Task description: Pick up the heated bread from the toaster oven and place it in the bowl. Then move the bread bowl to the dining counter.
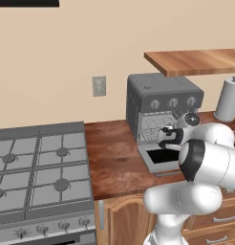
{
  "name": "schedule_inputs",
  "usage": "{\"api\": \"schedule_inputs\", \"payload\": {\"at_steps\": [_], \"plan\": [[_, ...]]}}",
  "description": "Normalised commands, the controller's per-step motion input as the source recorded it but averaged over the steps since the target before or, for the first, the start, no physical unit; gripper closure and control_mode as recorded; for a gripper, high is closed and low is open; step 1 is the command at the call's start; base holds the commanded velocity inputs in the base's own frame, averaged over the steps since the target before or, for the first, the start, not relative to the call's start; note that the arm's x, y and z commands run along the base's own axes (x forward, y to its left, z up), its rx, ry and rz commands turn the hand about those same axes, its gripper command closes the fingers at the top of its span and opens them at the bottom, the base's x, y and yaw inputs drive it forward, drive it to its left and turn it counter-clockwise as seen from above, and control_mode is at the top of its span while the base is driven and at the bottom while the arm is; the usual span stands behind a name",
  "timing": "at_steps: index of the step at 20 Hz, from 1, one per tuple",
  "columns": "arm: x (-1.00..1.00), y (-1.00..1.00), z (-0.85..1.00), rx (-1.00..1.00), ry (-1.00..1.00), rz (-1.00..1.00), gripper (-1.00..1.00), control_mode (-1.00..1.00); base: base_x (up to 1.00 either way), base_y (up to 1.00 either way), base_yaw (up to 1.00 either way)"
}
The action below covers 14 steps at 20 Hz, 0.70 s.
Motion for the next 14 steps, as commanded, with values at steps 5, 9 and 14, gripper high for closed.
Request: {"api": "schedule_inputs", "payload": {"at_steps": [5, 9, 14], "plan": [[-0.23, -0.06, 0.13, 0.00, 0.00, -0.01, 1.00, -1.00, 0.00, 0.00, 0.00], [-0.93, -0.32, 0.28, 0.00, 0.00, -0.09, 1.00, -1.00, 0.00, 0.00, 0.00], [-0.91, -0.46, 0.48, 0.01, 0.00, -0.13, 1.00, -1.00, 0.00, 0.00, 0.00]]}}
